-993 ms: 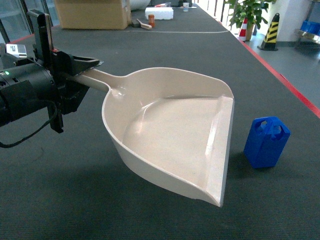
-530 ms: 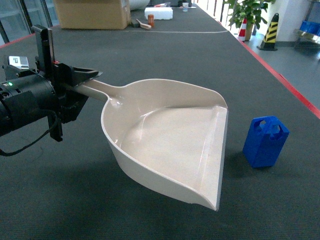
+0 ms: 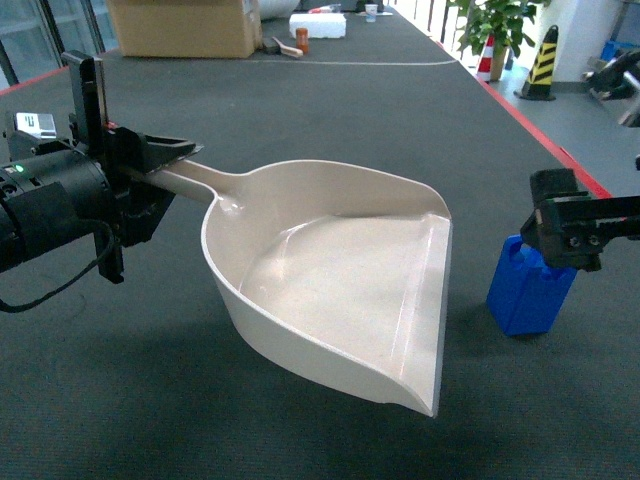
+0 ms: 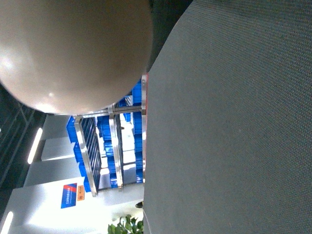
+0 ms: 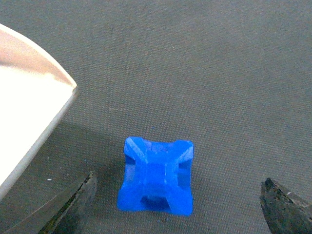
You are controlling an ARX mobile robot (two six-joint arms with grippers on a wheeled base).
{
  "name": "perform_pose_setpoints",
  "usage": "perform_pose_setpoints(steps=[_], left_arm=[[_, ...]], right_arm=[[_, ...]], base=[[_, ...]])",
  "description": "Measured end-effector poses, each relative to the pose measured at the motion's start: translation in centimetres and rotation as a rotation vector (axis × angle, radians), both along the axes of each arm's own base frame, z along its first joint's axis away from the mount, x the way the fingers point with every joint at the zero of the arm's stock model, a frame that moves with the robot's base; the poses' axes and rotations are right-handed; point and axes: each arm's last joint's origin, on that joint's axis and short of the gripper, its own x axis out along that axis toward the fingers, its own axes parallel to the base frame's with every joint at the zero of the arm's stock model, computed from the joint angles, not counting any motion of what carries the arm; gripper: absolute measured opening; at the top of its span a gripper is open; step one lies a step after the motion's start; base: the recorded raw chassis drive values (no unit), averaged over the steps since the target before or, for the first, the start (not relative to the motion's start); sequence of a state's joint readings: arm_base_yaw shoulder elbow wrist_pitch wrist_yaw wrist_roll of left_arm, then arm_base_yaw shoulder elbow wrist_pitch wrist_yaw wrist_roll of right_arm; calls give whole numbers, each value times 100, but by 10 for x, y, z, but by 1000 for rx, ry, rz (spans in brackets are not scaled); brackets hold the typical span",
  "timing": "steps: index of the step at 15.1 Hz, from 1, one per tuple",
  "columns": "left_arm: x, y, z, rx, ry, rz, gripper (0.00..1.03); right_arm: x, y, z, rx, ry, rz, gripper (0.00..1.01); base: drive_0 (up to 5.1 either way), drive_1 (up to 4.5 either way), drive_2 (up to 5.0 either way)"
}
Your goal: Place part in tray to right shelf
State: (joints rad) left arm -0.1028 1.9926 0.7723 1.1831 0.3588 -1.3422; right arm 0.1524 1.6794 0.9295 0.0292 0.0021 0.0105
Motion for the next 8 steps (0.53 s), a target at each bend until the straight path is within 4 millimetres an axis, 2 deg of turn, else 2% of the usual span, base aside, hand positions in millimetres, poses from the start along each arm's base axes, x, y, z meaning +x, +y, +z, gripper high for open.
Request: perform_pose_setpoints(steps=[3,6,7,8], left_arm=[[0,0,0,0,0,0,16],[0,0,0,0,0,0,16],[0,0,0,0,0,0,16],[0,0,0,0,0,0,16]], right_arm=[[28,9,-17,-8,58,0,98],[45,19,-33,-23,111,1,98],[46,22,-35,-26,111,5,90],[46,24,-34,-40,112,0,77]], base=[[0,0,0],[0,0,0],[0,0,0],[0,0,0]])
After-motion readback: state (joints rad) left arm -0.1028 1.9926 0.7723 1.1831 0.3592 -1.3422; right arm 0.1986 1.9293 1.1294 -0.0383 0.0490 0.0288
